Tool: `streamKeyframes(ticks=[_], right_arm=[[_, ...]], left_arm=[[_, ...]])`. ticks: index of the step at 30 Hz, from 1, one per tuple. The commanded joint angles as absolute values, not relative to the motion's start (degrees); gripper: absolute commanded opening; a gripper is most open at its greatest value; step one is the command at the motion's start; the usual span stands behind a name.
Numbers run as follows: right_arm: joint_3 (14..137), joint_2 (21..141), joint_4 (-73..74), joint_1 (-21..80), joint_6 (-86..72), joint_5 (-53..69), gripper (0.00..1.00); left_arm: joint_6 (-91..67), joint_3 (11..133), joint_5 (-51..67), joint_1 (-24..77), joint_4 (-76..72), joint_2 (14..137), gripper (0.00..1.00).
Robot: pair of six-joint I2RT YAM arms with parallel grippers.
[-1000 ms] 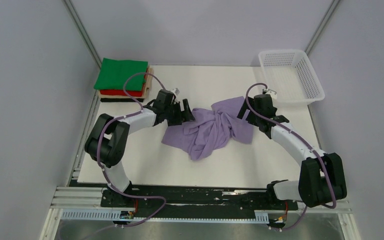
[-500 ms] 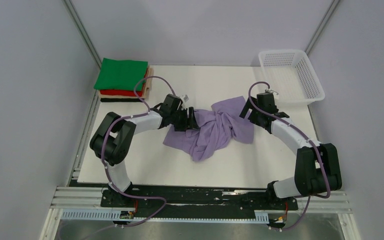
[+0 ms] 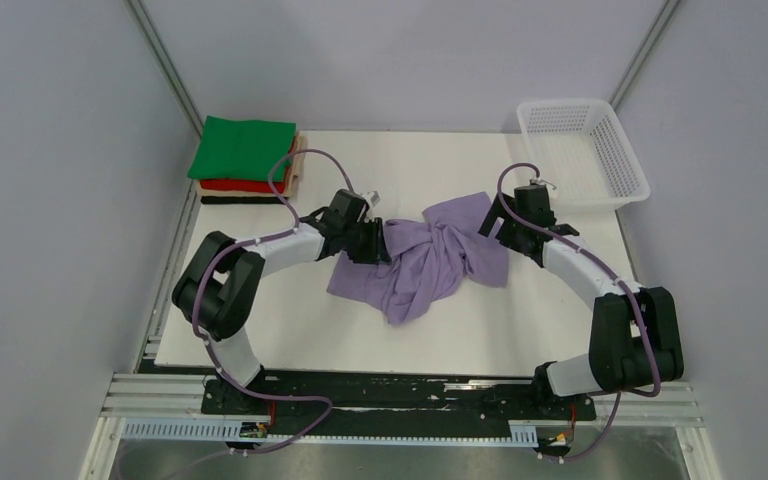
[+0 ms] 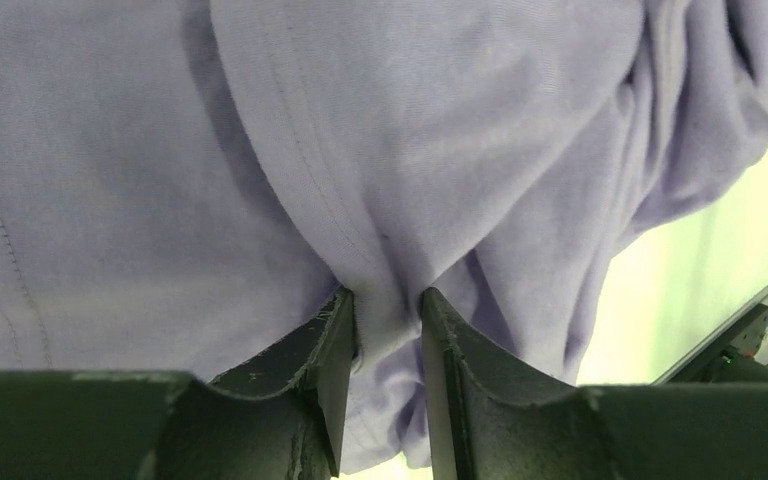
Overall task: Fold and stack the t-shirts
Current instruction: Flatten out the tshirt
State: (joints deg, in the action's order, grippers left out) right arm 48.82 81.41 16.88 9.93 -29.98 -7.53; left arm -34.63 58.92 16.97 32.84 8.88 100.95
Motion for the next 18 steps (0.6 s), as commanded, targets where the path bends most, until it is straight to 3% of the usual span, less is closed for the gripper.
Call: streamKeyframes(ticks=[1, 18], right_arm=[[50.35, 80.82, 15.46, 9.71, -30.85, -7.03, 1.0], [49.57, 79.73, 15.74, 9.32, -30.48, -7.38, 1.0]], left_arm=[[-32.68, 59.64, 15.72, 33.96, 9.93, 97.42, 0.37], [-31.08, 64.87, 10.46, 37.31, 14.09, 103.58, 0.39]])
